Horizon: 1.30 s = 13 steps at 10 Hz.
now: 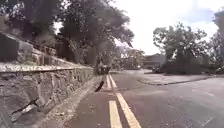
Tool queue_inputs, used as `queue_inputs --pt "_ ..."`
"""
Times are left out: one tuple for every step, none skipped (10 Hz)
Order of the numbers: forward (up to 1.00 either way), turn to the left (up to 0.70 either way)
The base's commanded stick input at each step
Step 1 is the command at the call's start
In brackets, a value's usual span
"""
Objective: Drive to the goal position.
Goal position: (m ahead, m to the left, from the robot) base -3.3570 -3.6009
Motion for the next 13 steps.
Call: queue_inputs --pt "0.0 -0.7" --pt "0.0 -0.7" --pt "0.0 -0.7" --pt "0.0 -0.7" --pt "0.0 -0.7" --pt "0.0 -0.7" --pt "0.0 -0.7" --pt "0.0 -0.7" --pt "0.0 -0.7" --pt "0.0 -0.7" --pt "0.0 -0.7" --pt "0.0 -0.7" --pt "0.0 -0.7"
